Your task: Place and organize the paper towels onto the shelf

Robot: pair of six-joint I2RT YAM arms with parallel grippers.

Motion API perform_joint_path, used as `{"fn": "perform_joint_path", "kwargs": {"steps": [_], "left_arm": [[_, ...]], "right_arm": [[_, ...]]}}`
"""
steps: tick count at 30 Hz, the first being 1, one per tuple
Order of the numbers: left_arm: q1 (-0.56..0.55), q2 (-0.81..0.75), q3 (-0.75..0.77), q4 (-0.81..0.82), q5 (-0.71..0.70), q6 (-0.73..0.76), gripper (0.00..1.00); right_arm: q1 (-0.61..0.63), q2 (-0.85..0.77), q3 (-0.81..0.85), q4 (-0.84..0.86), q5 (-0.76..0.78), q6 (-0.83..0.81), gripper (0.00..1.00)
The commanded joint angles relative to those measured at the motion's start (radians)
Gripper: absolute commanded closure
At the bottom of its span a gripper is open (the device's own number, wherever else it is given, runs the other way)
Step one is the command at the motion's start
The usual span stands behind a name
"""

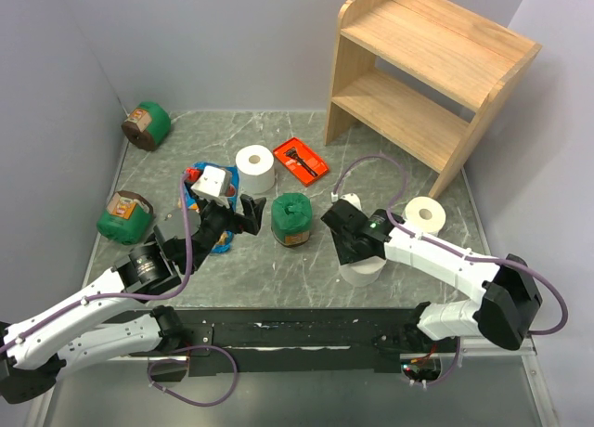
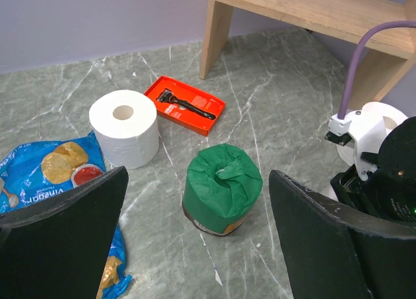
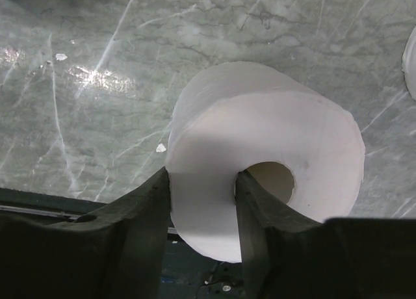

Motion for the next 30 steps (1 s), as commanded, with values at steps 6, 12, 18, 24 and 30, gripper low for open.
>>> {"fn": "perform_joint_path", "kwargs": {"steps": [6, 12, 18, 24, 30], "left_arm": [[-0.001, -0.006, 0.016, 0.03, 0.005, 0.012, 0.04], [-0.001, 0.002, 0.014, 0.03, 0.005, 0.012, 0.04], [-0.001, 0.006, 0.014, 0.032, 0.01, 0.009, 0.04], [-0.001, 0.006, 0.016, 0.028, 0.016, 0.009, 0.04], [-0.003, 0.002, 0.016, 0.028, 0.019, 0.007, 0.04]], "right_arm": [[0.021, 0.015, 0.446, -0.245, 0.227, -0.152, 0.64], [0.024, 0.058, 0.842, -0.23, 0.32, -0.511, 0.65], [0.004, 0.098, 1.059, 0.024, 0.532, -0.964, 0.64], [-0.106, 0.087, 1.061, 0.449, 0.58, -1.374, 0.65], [-0.208, 0.106, 1.114, 0.446, 0.483, -1.469, 0.64]]}}
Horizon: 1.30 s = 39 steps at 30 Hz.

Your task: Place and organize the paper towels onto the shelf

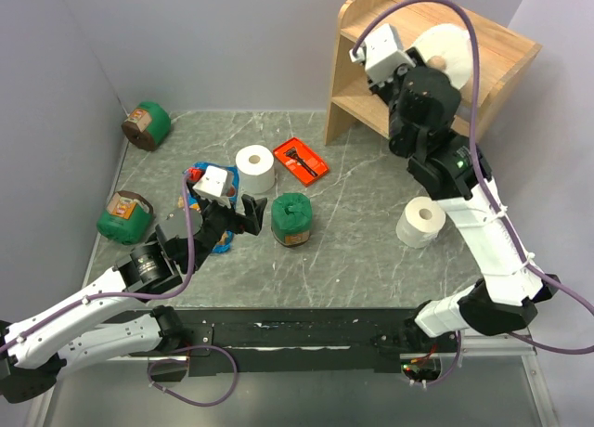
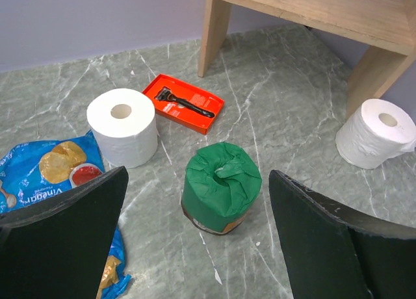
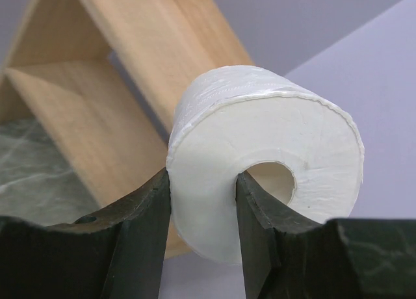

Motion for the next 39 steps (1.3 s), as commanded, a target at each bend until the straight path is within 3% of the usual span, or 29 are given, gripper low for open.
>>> {"fn": "perform_joint_path", "kwargs": {"steps": [1, 18, 34, 39], "left_arm": [[-0.001, -0.006, 0.016, 0.03, 0.012, 0.007, 0.04], [-0.001, 0.004, 0.014, 0.027, 0.016, 0.012, 0.04], [-0.001, -0.009, 0.014, 0.03, 0.013, 0.012, 0.04], [-0.001, -0.009, 0.014, 0.03, 0.015, 0.013, 0.04]], "right_arm": [[-0.075, -0.011, 0.064, 0.15, -0.029, -0.177, 0.64], [-0.257, 0.0, 0.068, 0.055, -0.175, -0.105, 0.62], [-0.36, 0.058, 0.077, 0.075, -0.219, -0.081, 0.59], [-0.397, 0.073, 0.084, 0.079, -0.231, -0.055, 0.53]]}}
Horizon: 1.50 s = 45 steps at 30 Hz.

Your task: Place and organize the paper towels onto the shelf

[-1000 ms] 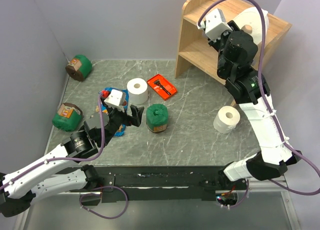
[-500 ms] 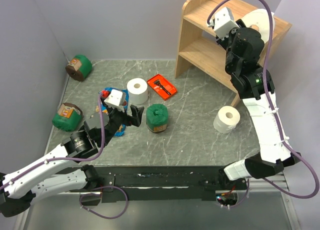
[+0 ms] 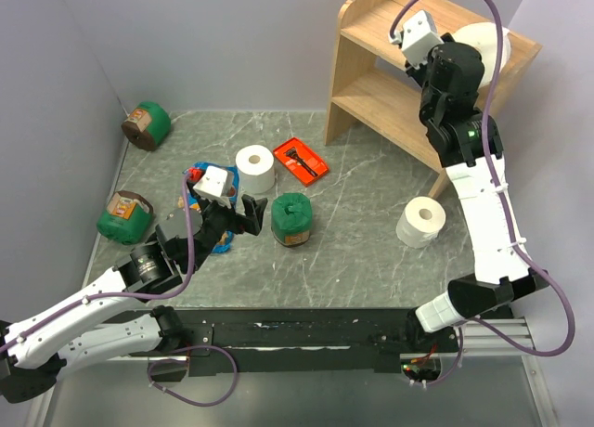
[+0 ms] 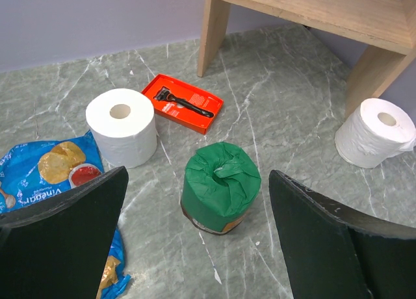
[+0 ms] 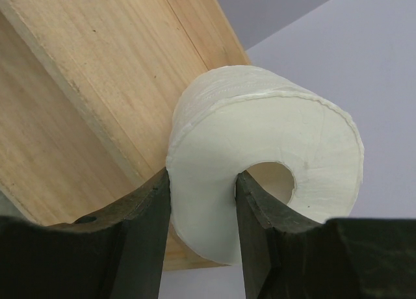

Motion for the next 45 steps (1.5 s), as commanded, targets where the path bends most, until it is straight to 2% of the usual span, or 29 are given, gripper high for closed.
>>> {"fn": "perform_joint_path", "kwargs": {"steps": [1, 11, 25, 32, 37, 41, 45], "left_arm": [[-0.001, -0.008, 0.016, 0.029, 0.012, 0.013, 0.04], [-0.001, -0.013, 0.014, 0.03, 0.011, 0.013, 0.04], [-0.001, -0.011, 0.014, 0.029, 0.002, 0.013, 0.04], [-0.001, -0.013, 0.016, 0.029, 0.003, 0.013, 0.04], [-0.001, -0.017, 0.016, 0.029, 0.002, 0.013, 0.04], [-0.001, -0.018, 0.016, 0.026, 0.0, 0.015, 0.04], [-0.001, -0.021, 0.017, 0.027, 0.008, 0.013, 0.04]], "right_arm": [[-0.033, -0.005, 0.057, 0.091, -0.005, 0.016, 0.52], [-0.071, -0.004, 0.073, 0.128, 0.007, 0.027, 0.39], [-0.073, -0.039, 0.077, 0.1, -0.005, 0.061, 0.34], [-0.05, -0.084, 0.077, -0.042, -0.023, 0.214, 0.33], [0.045, -0.206, -0.067, -0.144, -0.011, 0.404, 0.33], [0.168, -0.333, -0.286, -0.16, 0.0, 0.537, 0.33], [0.21, -0.425, -0.455, -0.217, -0.164, 0.729, 0.33]]}}
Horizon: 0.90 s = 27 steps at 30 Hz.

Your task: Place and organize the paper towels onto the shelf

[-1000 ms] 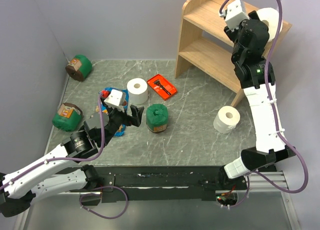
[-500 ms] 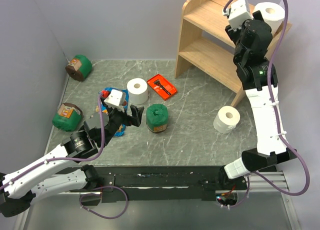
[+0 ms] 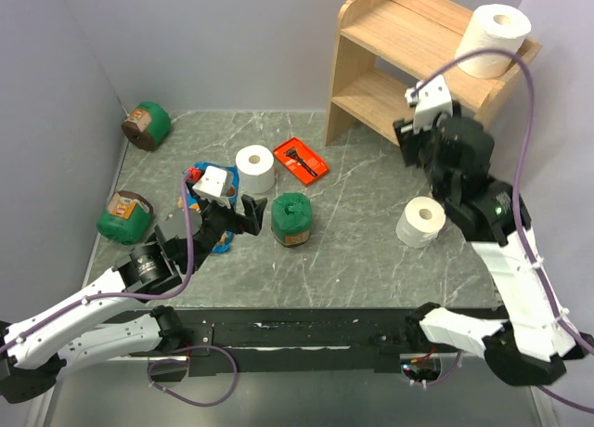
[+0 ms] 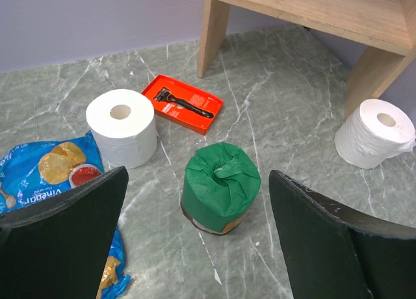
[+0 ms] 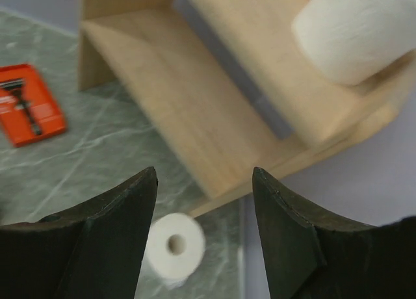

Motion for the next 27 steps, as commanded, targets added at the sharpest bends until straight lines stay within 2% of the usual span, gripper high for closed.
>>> {"fn": "perform_joint_path", "kwargs": {"steps": [1, 7, 13, 20, 27], "left_arm": [[-0.001, -0.018, 0.016, 0.027, 0.008, 0.013, 0.04], [-0.001, -0.023, 0.017, 0.027, 0.017, 0.008, 0.04], [-0.001, -0.02, 0.017, 0.026, 0.03, 0.006, 0.04], [-0.001, -0.02, 0.014, 0.03, 0.02, 0.006, 0.04], [-0.003, -0.008, 0.017, 0.027, 0.027, 0.006, 0.04]], "right_arm": [[0.025, -0.073, -0.206, -0.05, -0.12, 0.252, 0.33], [0.024, -0.061, -0.48, -0.013, -0.012, 0.314, 0.39], [0.011, 0.043, -0.592, 0.004, 0.032, 0.326, 0.42], [-0.133, 0.134, -0.632, -0.001, -0.048, 0.381, 0.41], [-0.225, 0.12, -0.698, 0.05, -0.154, 0.375, 0.37]]}}
